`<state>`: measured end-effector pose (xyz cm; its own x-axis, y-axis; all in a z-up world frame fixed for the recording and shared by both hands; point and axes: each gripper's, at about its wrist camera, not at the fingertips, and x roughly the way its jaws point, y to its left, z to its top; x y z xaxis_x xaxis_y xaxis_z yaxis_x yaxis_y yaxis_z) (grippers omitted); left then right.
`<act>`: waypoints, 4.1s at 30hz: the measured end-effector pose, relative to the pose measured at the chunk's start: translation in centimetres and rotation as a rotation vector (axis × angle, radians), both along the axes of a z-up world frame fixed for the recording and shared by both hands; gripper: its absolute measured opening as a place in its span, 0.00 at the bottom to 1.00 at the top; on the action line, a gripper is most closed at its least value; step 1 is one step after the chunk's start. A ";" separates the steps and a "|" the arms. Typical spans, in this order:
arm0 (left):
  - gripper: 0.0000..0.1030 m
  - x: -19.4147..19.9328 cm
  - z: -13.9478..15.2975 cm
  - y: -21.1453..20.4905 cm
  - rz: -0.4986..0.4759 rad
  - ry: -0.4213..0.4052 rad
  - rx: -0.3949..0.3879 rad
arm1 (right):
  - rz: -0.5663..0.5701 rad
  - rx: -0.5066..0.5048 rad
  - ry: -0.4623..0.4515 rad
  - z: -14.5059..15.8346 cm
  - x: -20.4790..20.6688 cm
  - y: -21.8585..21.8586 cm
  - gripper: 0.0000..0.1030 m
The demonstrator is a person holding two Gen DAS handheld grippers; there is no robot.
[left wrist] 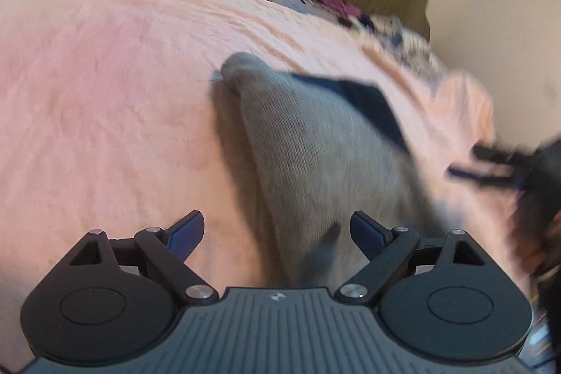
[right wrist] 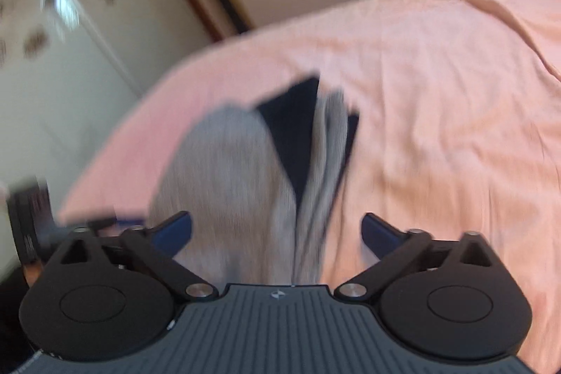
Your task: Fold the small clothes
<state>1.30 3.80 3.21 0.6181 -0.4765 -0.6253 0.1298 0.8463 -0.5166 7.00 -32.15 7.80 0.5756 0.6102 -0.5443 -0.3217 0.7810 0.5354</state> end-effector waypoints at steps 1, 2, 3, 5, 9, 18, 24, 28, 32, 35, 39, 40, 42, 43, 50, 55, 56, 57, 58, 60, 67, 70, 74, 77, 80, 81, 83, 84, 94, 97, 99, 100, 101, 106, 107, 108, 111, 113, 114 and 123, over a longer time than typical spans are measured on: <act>0.89 1.1 -0.2 1.0 0.023 0.032 -0.077 | -0.023 0.028 0.010 -0.2 1.3 -0.5 1.00; 0.89 2.4 -0.4 1.7 0.041 0.061 -0.139 | -0.040 0.050 0.023 -0.5 2.7 -0.7 1.00; 0.89 3.7 -0.6 2.0 0.047 0.071 -0.179 | -0.051 0.069 0.041 -0.9 4.1 -0.7 1.00; 0.89 6.1 -1.1 1.8 0.053 0.086 -0.210 | -0.058 0.093 0.076 -2.0 6.6 -0.4 1.00; 0.88 10.5 -2.9 0.6 0.039 0.144 -0.300 | -0.044 0.084 0.148 -4.6 10.7 1.4 1.00; 0.34 11.7 -2.3 -1.9 0.026 0.096 -0.176 | 0.035 0.008 0.120 -5.5 10.3 5.2 0.31; 0.32 10.8 1.5 1.8 0.035 -0.001 -0.114 | 0.107 0.101 0.061 -1.9 10.0 8.3 0.29; 0.36 13.2 3.4 5.4 0.088 -0.014 0.011 | 0.148 0.170 0.068 -1.4 12.5 12.2 0.29; 0.44 14.6 0.6 8.6 0.128 0.128 0.034 | 0.060 0.209 0.154 -4.1 15.5 14.4 0.46; 0.62 10.4 -0.1 10.5 0.145 0.077 -0.088 | 0.017 0.228 0.193 -5.3 14.1 13.8 0.65; 0.66 5.0 -2.1 10.0 0.093 0.090 -0.196 | 0.074 0.240 0.181 -5.1 9.6 12.2 0.71; 0.66 3.9 -2.9 9.8 0.085 0.106 -0.222 | 0.092 0.247 0.203 -5.4 8.6 12.0 0.71; 0.66 2.2 -3.5 8.6 0.087 0.061 -0.233 | 0.110 0.215 0.216 -5.9 6.5 12.0 0.71; 0.65 2.0 -3.5 8.1 0.074 0.047 -0.213 | 0.123 0.202 0.222 -6.3 5.8 12.2 0.71; 0.18 2.4 -3.4 6.7 0.052 0.080 -0.120 | 0.131 0.185 0.173 -6.7 3.0 12.4 0.52; 0.14 -0.2 -1.6 6.5 0.050 0.032 -0.090 | 0.139 0.212 0.208 -7.0 2.1 11.4 0.15; 0.14 -0.8 -1.1 6.6 0.041 0.016 -0.084 | 0.166 0.219 0.195 -6.4 1.3 11.4 0.15; 0.14 -1.5 -0.9 6.6 0.032 0.005 -0.067 | 0.188 0.222 0.182 -5.7 0.4 11.5 0.15; 0.14 -2.1 -1.0 6.6 0.027 0.006 -0.045 | 0.199 0.212 0.168 -5.3 -0.5 11.4 0.15; 0.19 -2.8 -2.0 6.5 0.035 0.043 0.034 | 0.187 0.188 0.175 -5.6 -1.6 11.0 0.15; 0.36 -6.3 3.4 4.9 0.153 -0.250 0.289 | 0.009 0.201 0.087 -3.9 -1.7 8.8 0.66; 0.89 -5.4 4.3 1.8 0.143 -0.423 0.354 | -0.016 0.202 -0.017 -1.4 1.1 10.8 0.83; 0.90 -1.4 0.8 -2.8 0.061 -0.402 0.478 | 0.006 0.317 0.032 -0.5 7.7 15.2 0.85; 0.91 0.5 -2.5 -4.1 0.028 -0.314 0.572 | 0.032 0.246 0.068 -1.7 11.2 19.1 0.86; 0.92 0.3 -2.3 -3.1 0.006 -0.313 0.511 | 0.043 0.070 0.033 -4.7 12.1 20.2 0.81; 0.93 0.3 -2.4 -2.8 -0.002 -0.314 0.504 | 0.039 0.068 0.000 -5.3 11.8 19.6 0.74; 0.95 0.3 -2.4 -2.6 -0.009 -0.316 0.491 | 0.026 0.112 0.018 -5.7 11.7 18.6 0.69; 0.98 0.4 -2.4 -2.5 -0.009 -0.318 0.484 | 0.032 0.086 0.023 -5.2 11.6 18.8 0.69; 1.00 0.7 -2.4 -2.9 0.014 -0.322 0.467 | 0.171 -0.071 0.074 -3.0 12.5 24.2 0.93; 1.00 -1.1 -1.9 -2.5 0.054 -0.312 0.480 | 0.183 -0.113 0.041 -3.0 12.7 23.8 0.91; 1.00 -2.2 -1.9 -1.8 0.068 -0.288 0.438 | 0.153 -0.122 0.058 -1.3 12.3 23.6 0.79; 1.00 -2.7 -2.0 -1.4 0.076 -0.281 0.412 | 0.190 -0.074 0.029 -0.3 11.6 23.7 0.79; 1.00 -3.0 -2.0 -1.1 0.083 -0.274 0.390 | 0.244 -0.005 0.013 0.4 11.1 24.0 0.79; 1.00 -1.9 -3.0 -0.1 0.090 -0.200 0.349 | 0.462 0.152 0.117 0.5 11.6 30.1 0.95; 1.00 -1.8 -3.0 0.0 0.087 -0.198 0.350 | 0.487 0.132 0.166 -0.5 12.3 31.8 0.98; 1.00 -1.9 -3.0 0.0 0.087 -0.200 0.352 | 0.484 0.085 0.202 -1.5 13.0 33.0 0.97; 1.00 -1.9 -3.0 0.4 0.089 -0.197 0.338 | 0.435 0.084 0.199 -3.4 15.0 33.7 0.76; 1.00 -2.1 -3.1 0.6 0.095 -0.196 0.328 | 0.379 0.054 0.219 -3.4 15.7 33.5 0.57; 1.00 -2.2 -3.1 0.7 0.096 -0.198 0.320 | 0.382 0.048 0.210 -3.0 15.4 33.2 0.56; 1.00 -1.9 -3.2 2.2 0.114 -0.195 0.294 | 0.244 0.041 0.095 -3.7 8.8 23.1 0.60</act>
<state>-0.59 5.96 -0.04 0.7776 -0.2155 -0.5906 0.0986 0.9696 -0.2240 15.80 -9.04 4.07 0.3561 0.7476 -0.5606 -0.4452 0.6632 0.6016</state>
